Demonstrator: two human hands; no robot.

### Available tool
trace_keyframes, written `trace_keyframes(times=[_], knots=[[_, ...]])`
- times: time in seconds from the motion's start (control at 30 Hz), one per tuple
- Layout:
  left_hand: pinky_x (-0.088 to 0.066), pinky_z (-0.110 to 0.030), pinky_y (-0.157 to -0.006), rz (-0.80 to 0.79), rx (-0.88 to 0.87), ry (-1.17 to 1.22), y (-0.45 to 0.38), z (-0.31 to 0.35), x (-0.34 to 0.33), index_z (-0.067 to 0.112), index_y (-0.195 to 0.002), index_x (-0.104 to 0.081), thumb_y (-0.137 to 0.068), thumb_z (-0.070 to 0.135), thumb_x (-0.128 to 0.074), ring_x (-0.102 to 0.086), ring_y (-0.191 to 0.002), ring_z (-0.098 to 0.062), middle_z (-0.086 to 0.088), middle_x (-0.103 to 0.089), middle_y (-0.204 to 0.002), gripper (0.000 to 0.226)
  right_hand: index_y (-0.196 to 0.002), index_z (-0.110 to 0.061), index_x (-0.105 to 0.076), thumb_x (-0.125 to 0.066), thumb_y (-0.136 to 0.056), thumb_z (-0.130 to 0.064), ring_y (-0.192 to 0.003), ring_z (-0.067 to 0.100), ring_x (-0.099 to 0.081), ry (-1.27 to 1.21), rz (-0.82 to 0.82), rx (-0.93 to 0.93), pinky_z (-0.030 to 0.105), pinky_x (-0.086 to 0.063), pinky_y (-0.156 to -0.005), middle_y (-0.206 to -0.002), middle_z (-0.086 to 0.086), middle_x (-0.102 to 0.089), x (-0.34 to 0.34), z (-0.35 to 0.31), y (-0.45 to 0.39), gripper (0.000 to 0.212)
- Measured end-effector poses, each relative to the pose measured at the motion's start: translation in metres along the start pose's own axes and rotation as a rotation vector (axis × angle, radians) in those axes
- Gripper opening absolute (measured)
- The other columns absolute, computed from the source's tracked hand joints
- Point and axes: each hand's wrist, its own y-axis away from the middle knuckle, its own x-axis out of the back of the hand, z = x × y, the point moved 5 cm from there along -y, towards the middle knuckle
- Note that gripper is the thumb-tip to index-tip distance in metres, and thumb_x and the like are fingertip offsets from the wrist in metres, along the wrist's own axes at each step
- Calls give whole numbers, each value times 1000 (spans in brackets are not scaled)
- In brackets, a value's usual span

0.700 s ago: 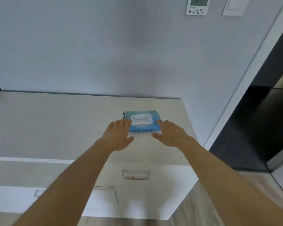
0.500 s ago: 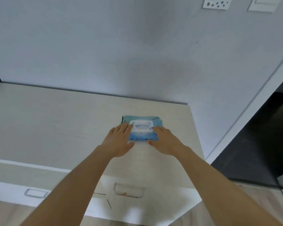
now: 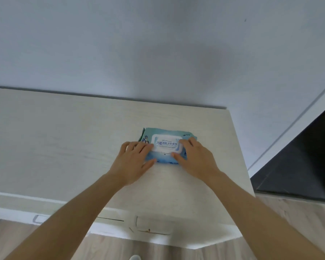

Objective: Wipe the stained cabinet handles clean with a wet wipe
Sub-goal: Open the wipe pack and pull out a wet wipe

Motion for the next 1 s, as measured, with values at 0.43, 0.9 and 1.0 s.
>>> trace_keyframes(times=[0.43,0.9,1.0], knots=[[10,-31,-116,-126,48,245,-12,-10,-34,30,-143,18,-86,66,-2,27,-138,-4,7,20,-156,71,-139,-19,-43,-58,-87,-48,-140,17,-27,-139,5,42,36,-21,-116,-147,-1,-39,-24,-6,-2,61],[27,-39,-110,-129,-10,161,-21,-13,-28,26,-142,24,-80,67,6,34,-135,-1,12,16,-157,77,-107,-10,-70,-73,-76,-42,-97,22,-65,22,150,165,37,-44,-93,-111,5,-70,-5,-16,-5,44],[29,-37,-109,-131,-12,229,-21,-12,-26,27,-139,29,-81,69,-1,33,-135,1,13,17,-156,77,-99,-14,-72,-59,-89,-38,-80,15,-64,-81,194,112,35,-47,-87,-91,-3,-73,3,-19,-11,29]])
